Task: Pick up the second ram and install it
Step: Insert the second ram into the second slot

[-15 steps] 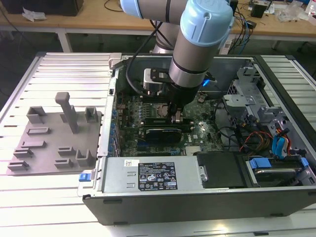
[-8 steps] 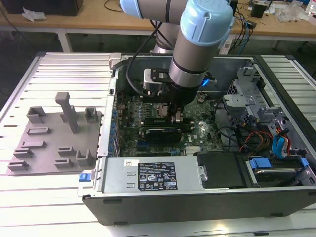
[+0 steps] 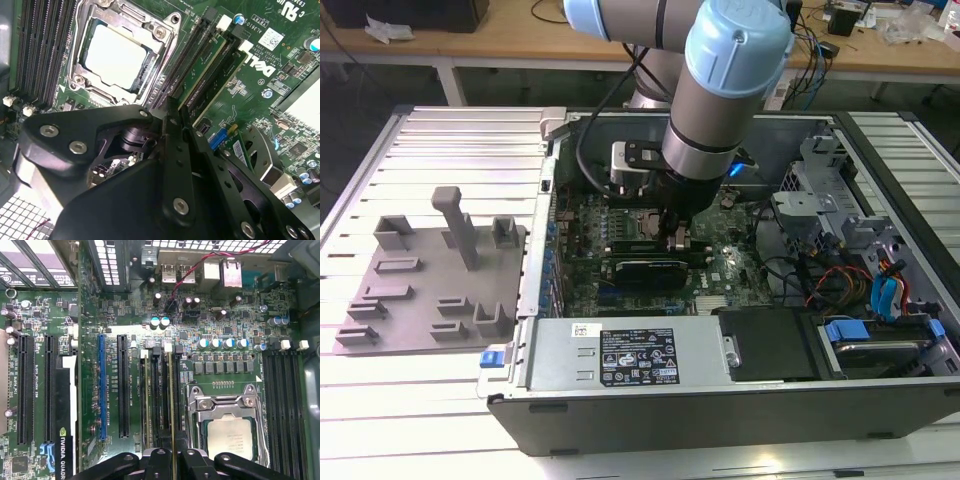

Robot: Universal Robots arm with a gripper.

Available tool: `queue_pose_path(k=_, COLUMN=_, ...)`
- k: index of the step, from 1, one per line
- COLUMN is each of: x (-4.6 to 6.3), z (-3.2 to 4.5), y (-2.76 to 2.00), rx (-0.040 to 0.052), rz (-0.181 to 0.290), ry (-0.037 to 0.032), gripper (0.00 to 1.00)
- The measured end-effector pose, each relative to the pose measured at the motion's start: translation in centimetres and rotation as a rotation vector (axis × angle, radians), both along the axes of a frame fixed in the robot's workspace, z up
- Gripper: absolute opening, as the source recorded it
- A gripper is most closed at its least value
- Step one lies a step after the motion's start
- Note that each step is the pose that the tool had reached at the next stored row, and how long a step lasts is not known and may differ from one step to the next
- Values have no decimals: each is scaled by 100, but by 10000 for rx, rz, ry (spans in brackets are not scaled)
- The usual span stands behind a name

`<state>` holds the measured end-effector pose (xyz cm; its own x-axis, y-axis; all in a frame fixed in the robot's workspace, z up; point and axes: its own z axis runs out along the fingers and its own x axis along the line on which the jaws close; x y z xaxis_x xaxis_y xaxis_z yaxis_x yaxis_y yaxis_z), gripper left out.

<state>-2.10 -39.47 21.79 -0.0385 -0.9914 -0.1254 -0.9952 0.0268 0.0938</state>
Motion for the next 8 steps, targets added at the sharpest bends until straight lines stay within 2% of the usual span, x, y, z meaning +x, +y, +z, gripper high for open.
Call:
queue_pose_path(k=4, x=1, z=-5, y=2, rx=13, rz=-1, ry=-4, gripper=12)
queue_pose_path(k=5, x=0, z=8, y=1, rx=4, rz=-1, ry=-2, gripper=19)
queue_pose_path(k=7, x=1, z=107, y=6, rx=3, rz=1, ry=-3, gripper=19)
queue_pose_path(k=8, x=0, z=198, y=19, rx=-16, rz=-2, ry=-3, gripper=19)
